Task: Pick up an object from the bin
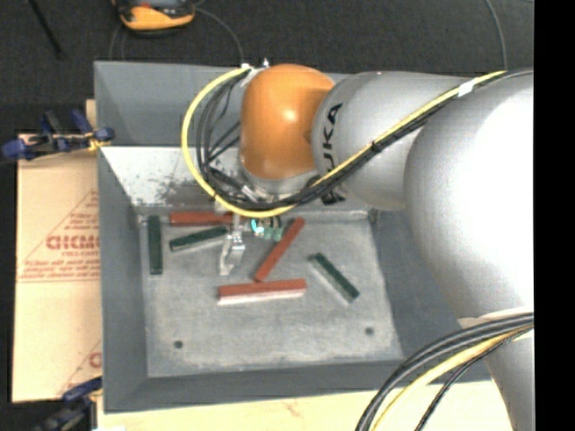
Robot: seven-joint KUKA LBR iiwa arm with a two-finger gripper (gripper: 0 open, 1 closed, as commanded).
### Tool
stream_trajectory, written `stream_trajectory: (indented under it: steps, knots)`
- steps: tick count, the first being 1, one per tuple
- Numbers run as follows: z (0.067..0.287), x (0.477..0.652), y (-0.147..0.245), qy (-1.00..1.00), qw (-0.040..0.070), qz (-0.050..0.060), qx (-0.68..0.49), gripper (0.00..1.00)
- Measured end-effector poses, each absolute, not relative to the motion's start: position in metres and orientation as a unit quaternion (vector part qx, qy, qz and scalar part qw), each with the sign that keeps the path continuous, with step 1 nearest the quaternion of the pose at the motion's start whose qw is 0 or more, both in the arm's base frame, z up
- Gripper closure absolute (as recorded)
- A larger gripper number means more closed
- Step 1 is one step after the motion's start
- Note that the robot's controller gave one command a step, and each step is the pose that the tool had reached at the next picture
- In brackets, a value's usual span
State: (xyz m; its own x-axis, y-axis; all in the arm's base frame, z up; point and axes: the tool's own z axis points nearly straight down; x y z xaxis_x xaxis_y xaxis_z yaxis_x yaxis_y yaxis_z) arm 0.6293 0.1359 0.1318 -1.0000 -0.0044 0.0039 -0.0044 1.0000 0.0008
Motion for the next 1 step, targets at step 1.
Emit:
stream_trajectory:
  steps: [1]
  knots:
    - [0.1362, 0.6315, 0.1355, -1.000, -0.002, -0.001, 0.001, 0.00]
